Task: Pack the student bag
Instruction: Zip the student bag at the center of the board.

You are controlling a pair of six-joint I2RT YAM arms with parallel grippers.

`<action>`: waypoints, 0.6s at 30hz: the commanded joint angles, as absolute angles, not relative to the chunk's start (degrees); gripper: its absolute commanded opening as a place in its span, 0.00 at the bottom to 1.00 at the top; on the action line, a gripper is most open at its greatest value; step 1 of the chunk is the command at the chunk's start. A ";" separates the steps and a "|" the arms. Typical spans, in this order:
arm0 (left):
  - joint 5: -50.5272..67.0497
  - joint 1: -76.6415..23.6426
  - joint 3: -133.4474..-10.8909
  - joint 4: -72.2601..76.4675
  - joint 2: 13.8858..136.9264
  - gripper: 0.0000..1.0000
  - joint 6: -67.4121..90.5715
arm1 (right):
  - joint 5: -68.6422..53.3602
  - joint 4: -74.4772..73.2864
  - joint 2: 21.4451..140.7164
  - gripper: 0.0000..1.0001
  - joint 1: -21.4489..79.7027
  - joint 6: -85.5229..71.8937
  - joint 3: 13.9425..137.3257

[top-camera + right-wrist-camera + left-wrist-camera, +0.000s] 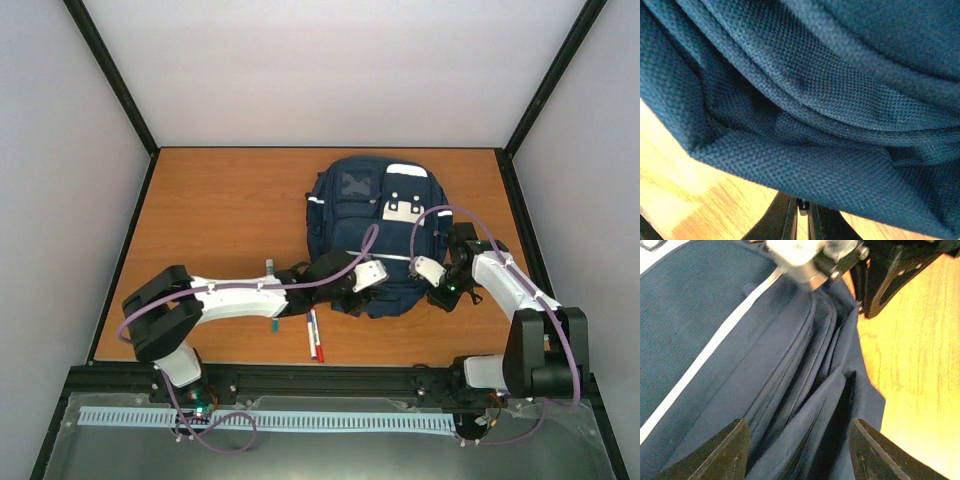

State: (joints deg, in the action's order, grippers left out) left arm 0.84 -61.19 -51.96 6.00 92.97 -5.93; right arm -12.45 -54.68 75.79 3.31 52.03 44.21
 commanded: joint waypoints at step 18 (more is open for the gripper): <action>8.91 -63.37 -69.17 4.62 108.02 0.47 -14.85 | -12.39 -57.89 75.40 0.03 3.34 50.80 46.23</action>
